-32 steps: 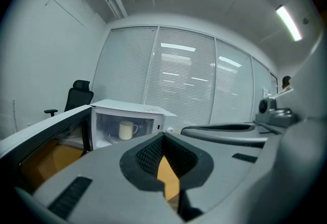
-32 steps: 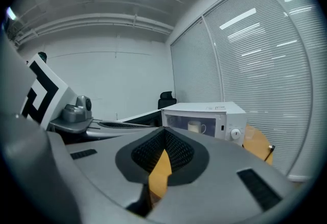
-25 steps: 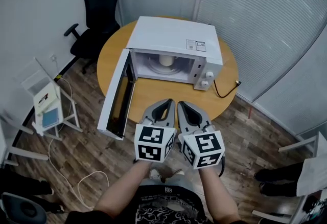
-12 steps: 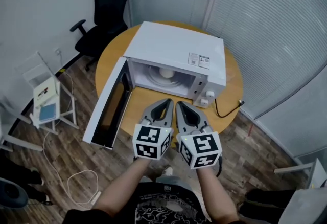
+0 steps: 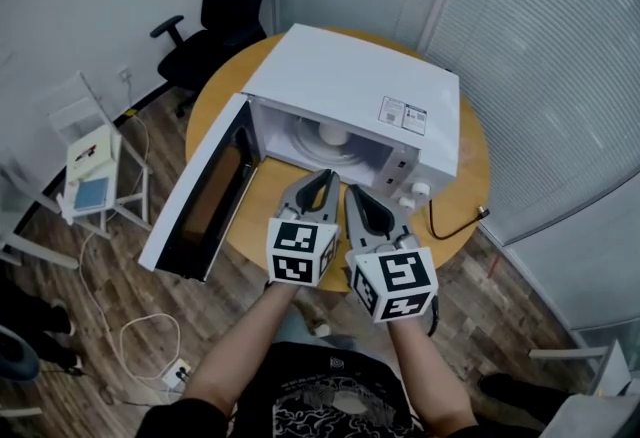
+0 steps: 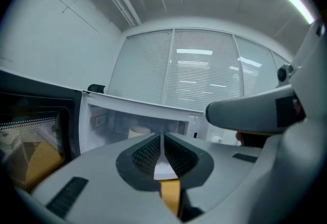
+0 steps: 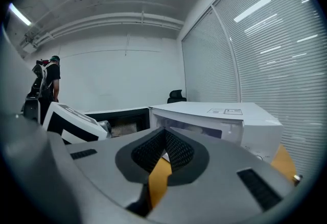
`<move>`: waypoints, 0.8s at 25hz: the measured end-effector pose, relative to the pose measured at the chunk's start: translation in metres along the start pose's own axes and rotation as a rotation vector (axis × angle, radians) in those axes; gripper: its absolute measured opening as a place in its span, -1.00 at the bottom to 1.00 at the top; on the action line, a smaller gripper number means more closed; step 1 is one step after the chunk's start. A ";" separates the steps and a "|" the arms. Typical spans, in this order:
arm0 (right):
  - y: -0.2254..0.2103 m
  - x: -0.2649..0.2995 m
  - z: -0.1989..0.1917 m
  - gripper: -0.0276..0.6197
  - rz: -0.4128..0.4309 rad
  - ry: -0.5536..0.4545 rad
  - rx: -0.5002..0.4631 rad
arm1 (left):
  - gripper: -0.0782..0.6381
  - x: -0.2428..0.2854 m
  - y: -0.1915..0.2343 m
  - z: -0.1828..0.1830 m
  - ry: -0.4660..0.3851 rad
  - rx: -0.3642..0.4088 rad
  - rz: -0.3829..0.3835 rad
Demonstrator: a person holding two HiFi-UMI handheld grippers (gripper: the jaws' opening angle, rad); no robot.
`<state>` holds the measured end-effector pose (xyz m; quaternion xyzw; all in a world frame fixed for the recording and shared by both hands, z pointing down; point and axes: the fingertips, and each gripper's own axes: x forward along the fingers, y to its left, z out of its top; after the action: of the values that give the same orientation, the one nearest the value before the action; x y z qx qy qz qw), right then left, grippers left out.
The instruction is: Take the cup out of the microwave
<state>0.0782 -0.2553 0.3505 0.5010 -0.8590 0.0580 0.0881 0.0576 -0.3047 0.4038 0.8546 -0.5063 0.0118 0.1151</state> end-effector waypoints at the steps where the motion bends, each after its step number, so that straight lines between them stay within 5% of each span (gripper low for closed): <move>1: 0.000 0.002 -0.002 -0.87 0.001 0.001 -0.005 | -0.75 0.004 0.002 -0.003 0.002 0.002 -0.001; 20: -0.020 0.058 -0.045 -0.87 -0.074 -0.040 -0.065 | -0.04 0.102 0.056 -0.055 -0.008 0.012 -0.058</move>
<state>0.0715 -0.3058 0.4070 0.5302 -0.8430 0.0165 0.0891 0.0636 -0.4070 0.4818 0.8696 -0.4818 0.0078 0.1083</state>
